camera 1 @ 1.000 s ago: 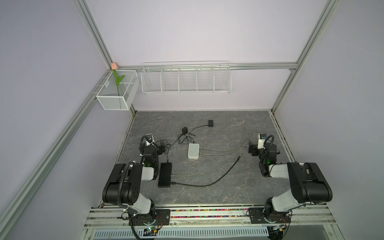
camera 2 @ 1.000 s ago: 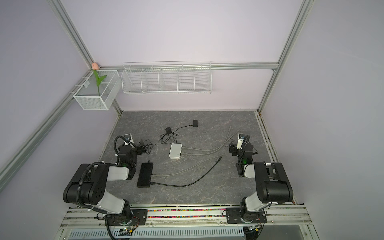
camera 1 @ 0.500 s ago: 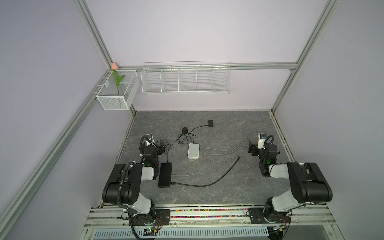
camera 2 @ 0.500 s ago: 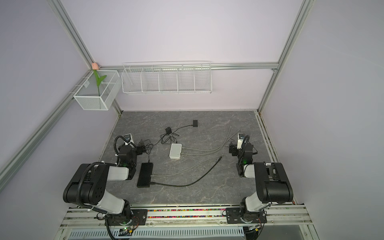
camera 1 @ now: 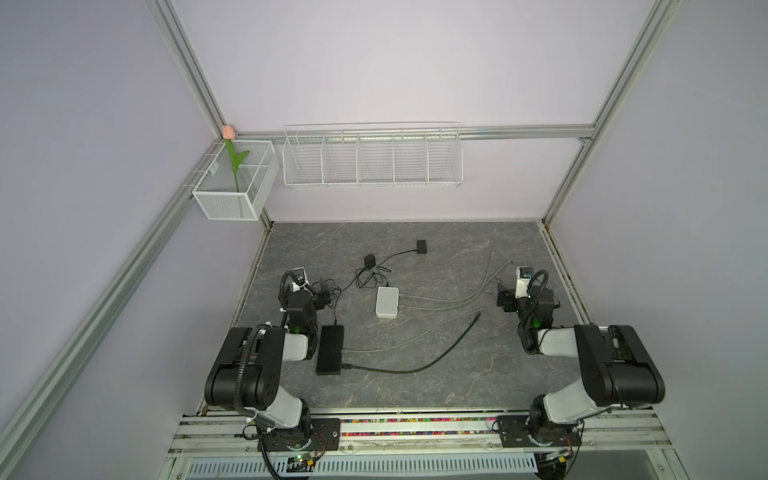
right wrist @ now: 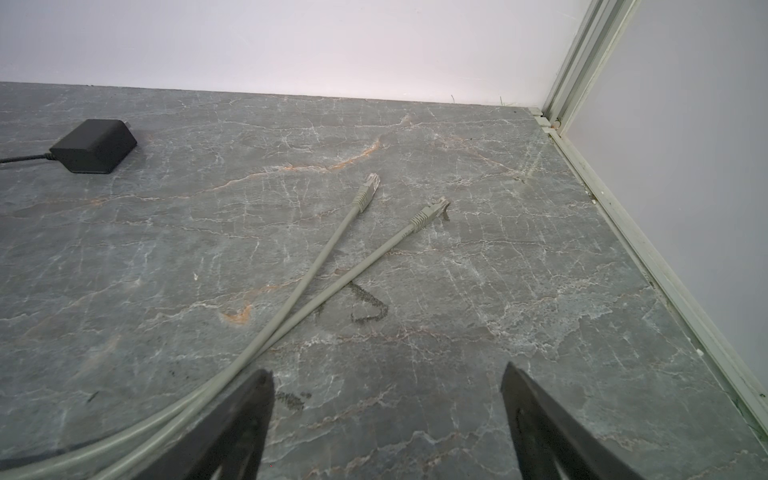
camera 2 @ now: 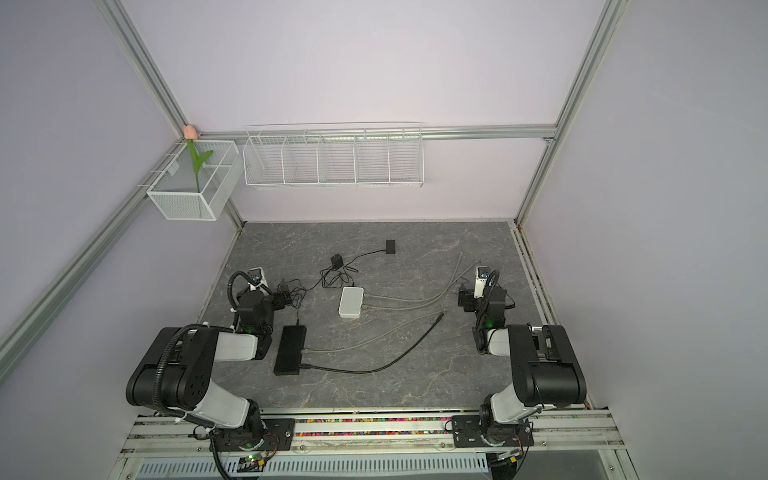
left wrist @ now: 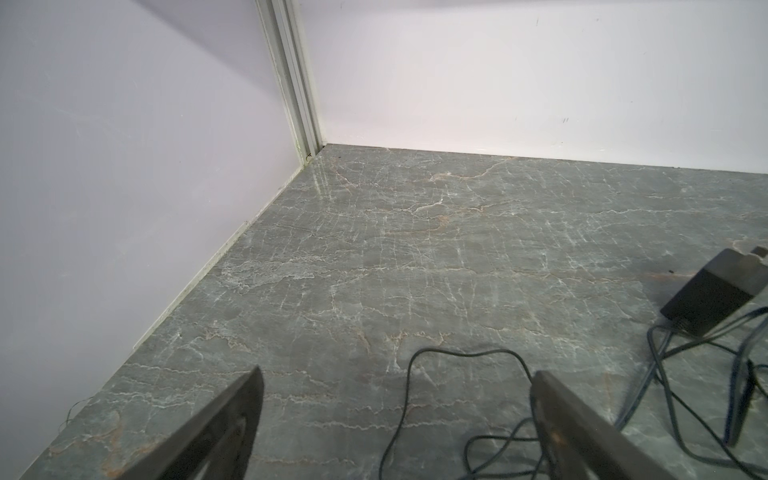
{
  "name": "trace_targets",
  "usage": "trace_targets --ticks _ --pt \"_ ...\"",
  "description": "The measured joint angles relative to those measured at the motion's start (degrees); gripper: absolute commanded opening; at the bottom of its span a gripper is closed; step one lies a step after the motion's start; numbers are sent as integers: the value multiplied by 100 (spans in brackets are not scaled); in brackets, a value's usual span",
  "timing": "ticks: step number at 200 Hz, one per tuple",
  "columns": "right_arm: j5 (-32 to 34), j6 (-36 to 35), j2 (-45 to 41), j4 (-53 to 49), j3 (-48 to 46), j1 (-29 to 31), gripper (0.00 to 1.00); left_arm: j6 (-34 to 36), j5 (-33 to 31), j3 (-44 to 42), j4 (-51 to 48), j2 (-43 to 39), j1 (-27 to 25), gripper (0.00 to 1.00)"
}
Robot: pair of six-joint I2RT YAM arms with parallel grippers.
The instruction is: Insert the plug into the switch port
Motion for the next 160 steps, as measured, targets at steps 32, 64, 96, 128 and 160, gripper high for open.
trace_targets --ticks 32,64,96,128,160 --pt "-2 2 0 0 0 0 89 0 0 0 -2 0 0 99" --pt "0 0 0 0 0 0 89 0 0 0 -2 0 0 99" --pt "-2 0 0 0 0 0 89 0 0 0 -2 0 0 99" --pt "0 2 0 0 0 0 89 0 0 0 -2 0 0 99" --pt "0 0 0 0 0 0 89 -59 155 90 -181 0 116 99"
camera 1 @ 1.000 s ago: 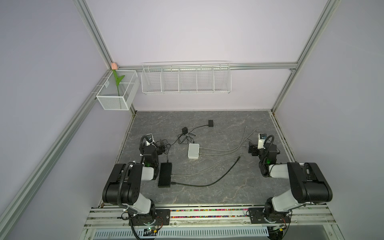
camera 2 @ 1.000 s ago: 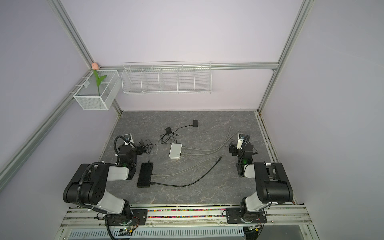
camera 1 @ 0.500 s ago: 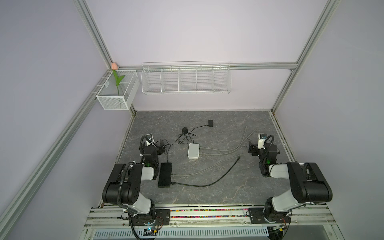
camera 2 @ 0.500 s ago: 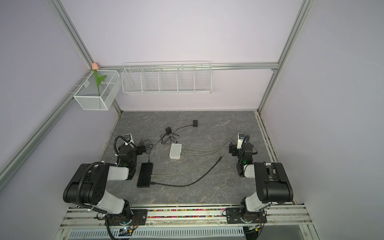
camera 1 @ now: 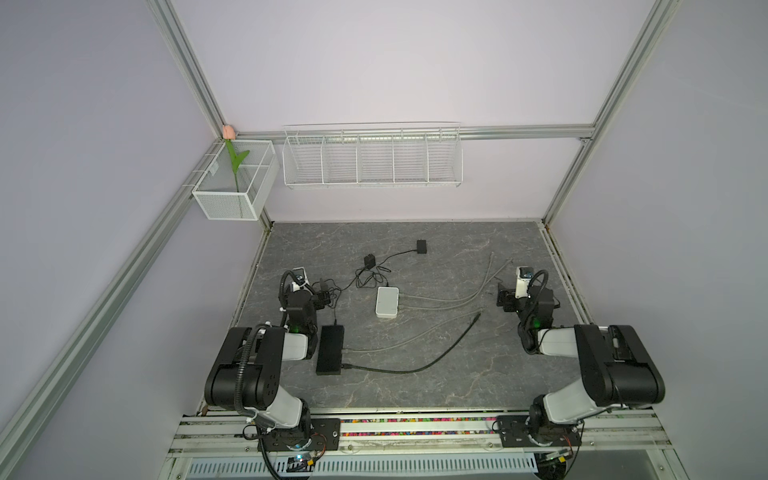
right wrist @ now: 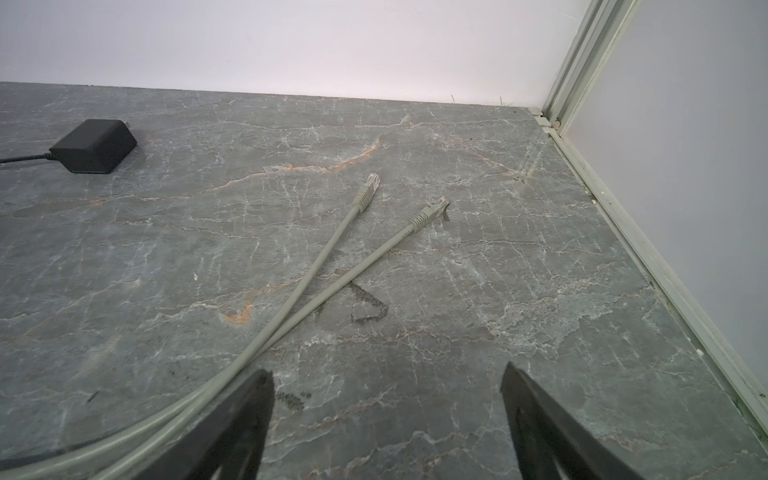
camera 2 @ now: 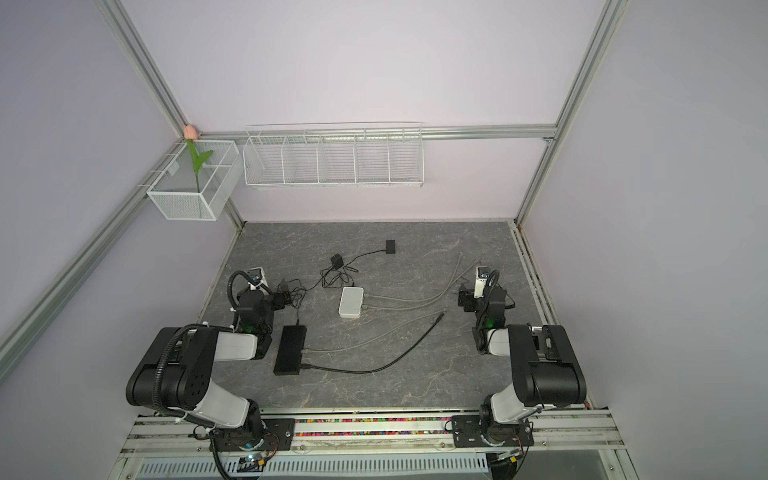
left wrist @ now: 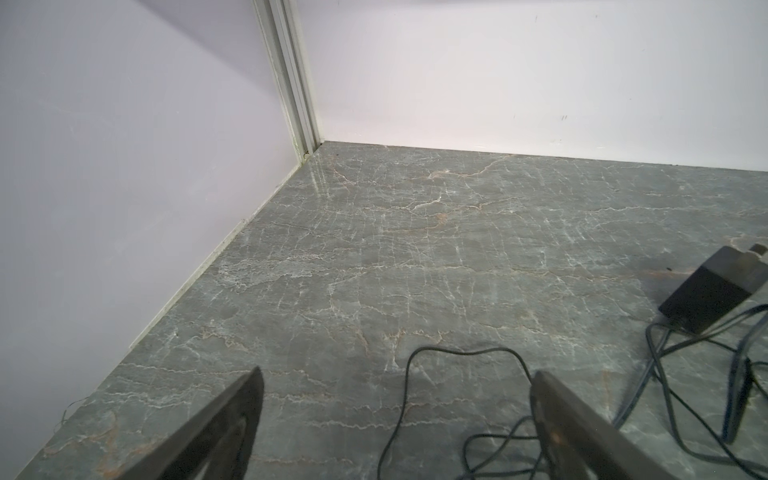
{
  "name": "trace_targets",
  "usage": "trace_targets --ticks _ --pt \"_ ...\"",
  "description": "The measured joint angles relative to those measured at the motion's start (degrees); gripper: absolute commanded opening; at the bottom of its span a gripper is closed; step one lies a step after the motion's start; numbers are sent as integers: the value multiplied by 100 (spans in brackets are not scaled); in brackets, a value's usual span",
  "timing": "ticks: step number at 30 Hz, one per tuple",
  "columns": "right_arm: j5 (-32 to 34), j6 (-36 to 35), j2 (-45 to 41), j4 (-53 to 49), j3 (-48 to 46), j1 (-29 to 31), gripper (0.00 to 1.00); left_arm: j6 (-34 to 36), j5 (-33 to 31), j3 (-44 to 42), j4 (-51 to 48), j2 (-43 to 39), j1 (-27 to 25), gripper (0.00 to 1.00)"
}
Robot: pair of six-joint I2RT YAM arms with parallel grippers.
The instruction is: Insert the plug into the switch port
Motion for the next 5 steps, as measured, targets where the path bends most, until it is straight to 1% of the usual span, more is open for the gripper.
trace_targets --ticks 5 --pt "2 2 0 -4 0 0 89 -50 129 42 -76 0 127 99"
